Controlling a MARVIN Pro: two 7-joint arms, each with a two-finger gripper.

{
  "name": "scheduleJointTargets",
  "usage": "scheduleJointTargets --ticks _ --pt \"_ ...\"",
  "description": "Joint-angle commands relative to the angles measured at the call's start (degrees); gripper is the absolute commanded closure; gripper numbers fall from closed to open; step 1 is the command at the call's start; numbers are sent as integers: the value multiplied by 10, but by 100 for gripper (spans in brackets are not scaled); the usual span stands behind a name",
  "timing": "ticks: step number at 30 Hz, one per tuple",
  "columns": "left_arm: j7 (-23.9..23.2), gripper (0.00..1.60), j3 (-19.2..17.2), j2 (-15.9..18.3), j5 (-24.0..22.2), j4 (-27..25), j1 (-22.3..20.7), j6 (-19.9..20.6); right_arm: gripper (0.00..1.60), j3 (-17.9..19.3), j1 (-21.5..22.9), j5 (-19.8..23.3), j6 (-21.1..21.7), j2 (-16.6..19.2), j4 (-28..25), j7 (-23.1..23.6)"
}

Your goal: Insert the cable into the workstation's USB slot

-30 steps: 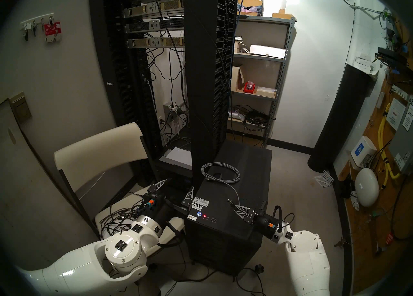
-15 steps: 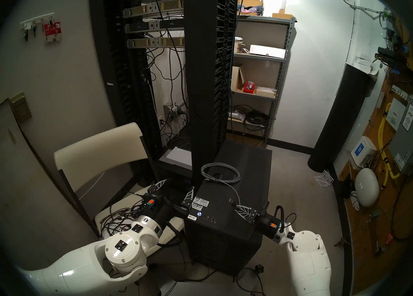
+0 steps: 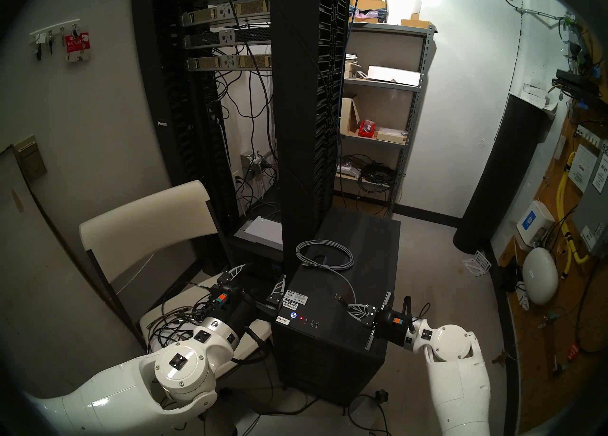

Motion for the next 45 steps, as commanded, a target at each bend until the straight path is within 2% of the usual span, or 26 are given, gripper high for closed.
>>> scheduleJointTargets --ticks 1,13,21,29,35,39,40,41,42,45 --pt "1 0 -2 0 0 -8 -1 -1 160 -18 32 -53 56 15 -26 12" --pt "1 0 -2 0 0 -8 -1 -1 160 -44 82 -109 134 42 -22 84" --pt "1 0 -2 0 0 -8 -1 -1 160 -65 120 -150 185 53 4 120" --pt "1 0 -2 0 0 -8 -1 -1 160 -83 151 -171 188 51 42 123" --pt "1 0 -2 0 0 -8 -1 -1 160 -92 164 -182 187 51 51 127" --pt "1 0 -2 0 0 -8 -1 -1 133 -94 168 -183 187 48 50 129" --pt "1 0 -2 0 0 -8 -1 -1 119 -94 169 -182 187 48 51 132" --pt "1 0 -2 0 0 -8 -1 -1 115 -94 169 -183 187 48 50 132" --pt "1 0 -2 0 0 -8 -1 -1 120 -94 169 -183 187 48 50 133" --pt "1 0 -2 0 -1 -8 -1 -1 117 -93 166 -181 189 48 42 140"
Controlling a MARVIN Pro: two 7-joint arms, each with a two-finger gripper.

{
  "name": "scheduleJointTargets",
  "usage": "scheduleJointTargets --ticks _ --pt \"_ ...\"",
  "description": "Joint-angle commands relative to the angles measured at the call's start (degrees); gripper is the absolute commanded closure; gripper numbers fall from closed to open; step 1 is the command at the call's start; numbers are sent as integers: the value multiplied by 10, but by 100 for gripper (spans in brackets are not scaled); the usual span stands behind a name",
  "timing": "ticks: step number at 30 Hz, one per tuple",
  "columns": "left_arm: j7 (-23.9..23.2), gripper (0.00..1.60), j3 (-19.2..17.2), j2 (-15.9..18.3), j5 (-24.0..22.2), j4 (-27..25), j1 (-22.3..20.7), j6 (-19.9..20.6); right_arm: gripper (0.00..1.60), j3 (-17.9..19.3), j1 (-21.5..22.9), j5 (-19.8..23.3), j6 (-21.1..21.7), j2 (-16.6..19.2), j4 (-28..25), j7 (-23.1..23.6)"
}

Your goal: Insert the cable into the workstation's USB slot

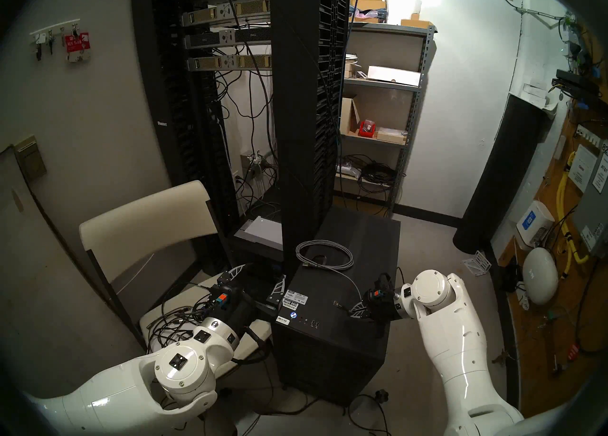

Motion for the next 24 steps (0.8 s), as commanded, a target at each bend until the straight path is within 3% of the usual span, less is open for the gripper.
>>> scheduleJointTargets --ticks 1,11,12,13,24 --pt "1 0 -2 0 -1 -9 -1 -1 100 1 15 10 0 -4 -20 7" --pt "1 0 -2 0 -1 -9 -1 -1 63 4 8 10 1 -5 -23 16" --pt "1 0 -2 0 -1 -9 -1 -1 55 4 8 9 2 -5 -23 17" --pt "1 0 -2 0 -1 -9 -1 -1 31 4 8 8 3 -5 -23 18" --pt "1 0 -2 0 -1 -9 -1 -1 11 2 5 6 -5 -1 -19 33"
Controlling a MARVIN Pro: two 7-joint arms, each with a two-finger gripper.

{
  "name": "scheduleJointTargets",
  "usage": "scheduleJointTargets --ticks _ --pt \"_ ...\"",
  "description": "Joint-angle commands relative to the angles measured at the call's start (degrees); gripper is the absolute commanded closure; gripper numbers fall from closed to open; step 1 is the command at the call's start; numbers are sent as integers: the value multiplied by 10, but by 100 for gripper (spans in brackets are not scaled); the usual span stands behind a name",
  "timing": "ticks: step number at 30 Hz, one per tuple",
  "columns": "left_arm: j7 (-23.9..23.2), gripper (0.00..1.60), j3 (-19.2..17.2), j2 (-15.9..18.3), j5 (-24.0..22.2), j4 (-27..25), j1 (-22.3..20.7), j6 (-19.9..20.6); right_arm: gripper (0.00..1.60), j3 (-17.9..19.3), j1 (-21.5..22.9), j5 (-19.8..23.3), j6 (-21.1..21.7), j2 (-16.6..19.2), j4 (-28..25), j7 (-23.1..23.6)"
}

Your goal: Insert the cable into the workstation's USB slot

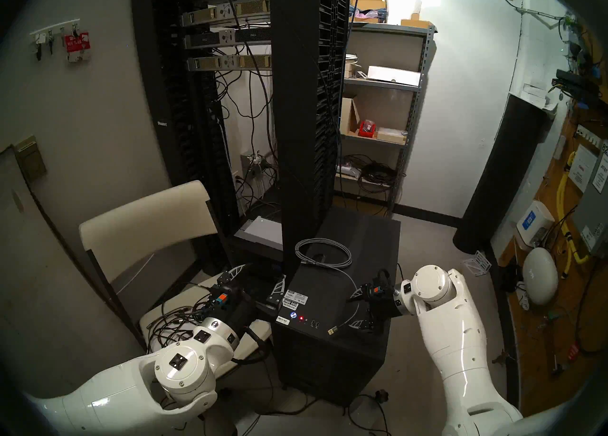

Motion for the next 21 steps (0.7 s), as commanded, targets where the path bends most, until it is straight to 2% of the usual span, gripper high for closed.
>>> scheduleJointTargets --ticks 1,5,14,20,21 --pt "1 0 -2 0 -1 -9 -1 -1 10 -2 0 1 -8 3 -11 2" --pt "1 0 -2 0 -1 -9 -1 -1 9 -1 -5 3 -10 4 -19 15" --pt "1 0 -2 0 -1 -9 -1 -1 9 35 -32 40 11 -9 -63 45" --pt "1 0 -2 0 0 -8 -1 -1 11 90 -72 90 48 -34 -108 52" --pt "1 0 -2 0 0 -8 -1 -1 11 90 -72 90 48 -34 -108 52"
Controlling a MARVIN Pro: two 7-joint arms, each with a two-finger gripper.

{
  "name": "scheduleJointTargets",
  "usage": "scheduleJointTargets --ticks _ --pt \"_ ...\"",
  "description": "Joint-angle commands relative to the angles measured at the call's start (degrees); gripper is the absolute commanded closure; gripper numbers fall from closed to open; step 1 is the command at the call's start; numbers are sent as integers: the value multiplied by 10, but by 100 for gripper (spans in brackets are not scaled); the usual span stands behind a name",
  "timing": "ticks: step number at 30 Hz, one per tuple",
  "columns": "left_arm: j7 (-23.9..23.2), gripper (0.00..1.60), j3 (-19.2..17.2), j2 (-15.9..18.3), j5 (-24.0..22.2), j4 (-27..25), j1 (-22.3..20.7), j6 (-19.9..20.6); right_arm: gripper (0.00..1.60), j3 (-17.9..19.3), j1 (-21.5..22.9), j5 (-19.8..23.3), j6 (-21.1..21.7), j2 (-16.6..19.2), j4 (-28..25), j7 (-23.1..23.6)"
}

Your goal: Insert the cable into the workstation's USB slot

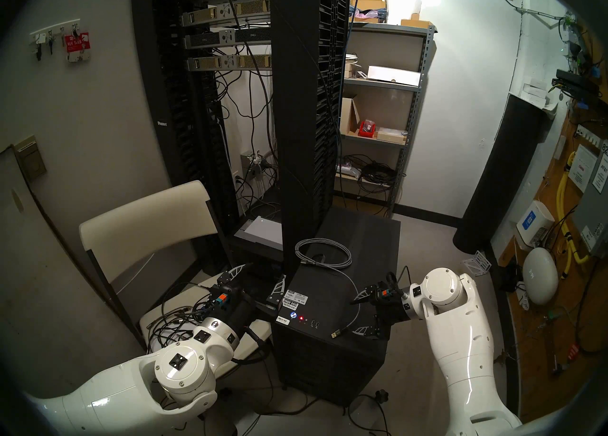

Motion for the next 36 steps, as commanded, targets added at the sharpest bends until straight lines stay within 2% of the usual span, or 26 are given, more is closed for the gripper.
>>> scheduleJointTargets --ticks 1,8,14,15,19,24,26,33,36 --pt "1 0 -2 0 0 -8 -1 -1 14 49 -38 62 44 -36 -53 4" --pt "1 0 -2 0 0 -8 -1 -1 19 78 -67 95 86 -63 -55 4" --pt "1 0 -2 0 0 -8 -1 -1 30 110 -83 130 122 -87 -48 4" --pt "1 0 -2 0 0 -8 -1 -1 29 107 -87 154 136 -80 -45 4" --pt "1 0 -2 0 -1 -9 -1 -1 38 125 -87 166 164 -88 -46 4" --pt "1 0 -2 0 -1 -9 -1 -1 30 142 -88 175 199 -92 -40 4" --pt "1 0 -2 0 -1 -9 -1 -1 32 167 -83 191 217 -103 -27 4" --pt "1 0 -2 0 -1 -9 -1 -1 35 176 -77 196 224 -102 -13 3" --pt "1 0 -2 0 -1 -9 -1 -1 40 188 -64 196 227 -94 18 -3"
